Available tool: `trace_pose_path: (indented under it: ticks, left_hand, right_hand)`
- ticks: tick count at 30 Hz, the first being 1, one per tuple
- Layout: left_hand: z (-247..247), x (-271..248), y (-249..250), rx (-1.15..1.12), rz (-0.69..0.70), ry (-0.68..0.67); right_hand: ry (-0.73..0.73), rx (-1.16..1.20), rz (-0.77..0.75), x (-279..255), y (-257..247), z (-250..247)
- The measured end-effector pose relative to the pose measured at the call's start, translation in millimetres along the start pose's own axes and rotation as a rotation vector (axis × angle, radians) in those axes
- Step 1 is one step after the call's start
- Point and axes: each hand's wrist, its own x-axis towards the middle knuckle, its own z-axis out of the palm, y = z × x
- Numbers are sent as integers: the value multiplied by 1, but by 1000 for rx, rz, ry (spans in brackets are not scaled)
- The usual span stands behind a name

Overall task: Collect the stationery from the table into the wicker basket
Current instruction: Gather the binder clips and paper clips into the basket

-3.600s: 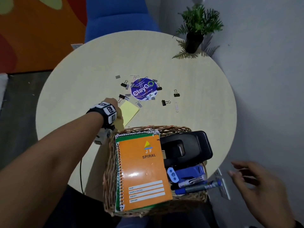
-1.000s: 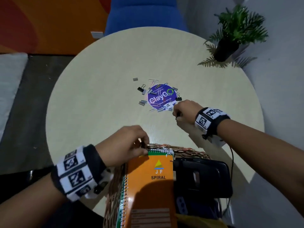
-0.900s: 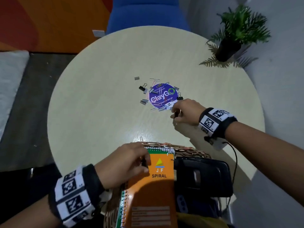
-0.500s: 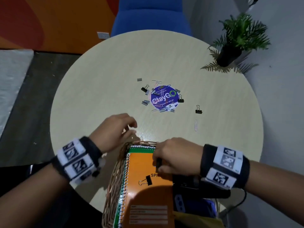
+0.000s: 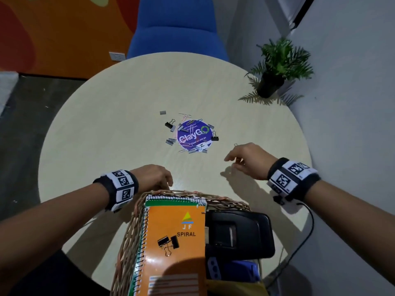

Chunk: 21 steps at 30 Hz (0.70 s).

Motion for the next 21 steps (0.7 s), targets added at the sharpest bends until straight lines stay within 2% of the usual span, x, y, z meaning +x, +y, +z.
trace_pose_path:
  ticks: [3, 7, 9, 13, 17, 19, 21]
  left_hand:
    - [3, 0, 0, -33, -29, 23]
    - [5, -3, -1, -38, -35, 114]
    - [6, -4, -8, -61, -81, 180]
    - [7, -9, -34, -228, -340, 292]
    - [0, -27, -48, -605, -642, 568]
    - [-16, -38, -36, -740, -633, 711]
    - [-34, -52, -15, -874, -520, 751]
  right_hand:
    - [-31, -90, 51, 12, 29, 23]
    - [-6, -108, 17, 19, 32, 46]
    - [12, -129, -17, 22, 33, 56]
    - [88, -88, -23, 28, 39, 72]
    - [76, -16, 72, 35, 44, 72]
    - [75, 2, 133, 37, 48, 70]
    - [82, 18, 169, 37, 50, 71]
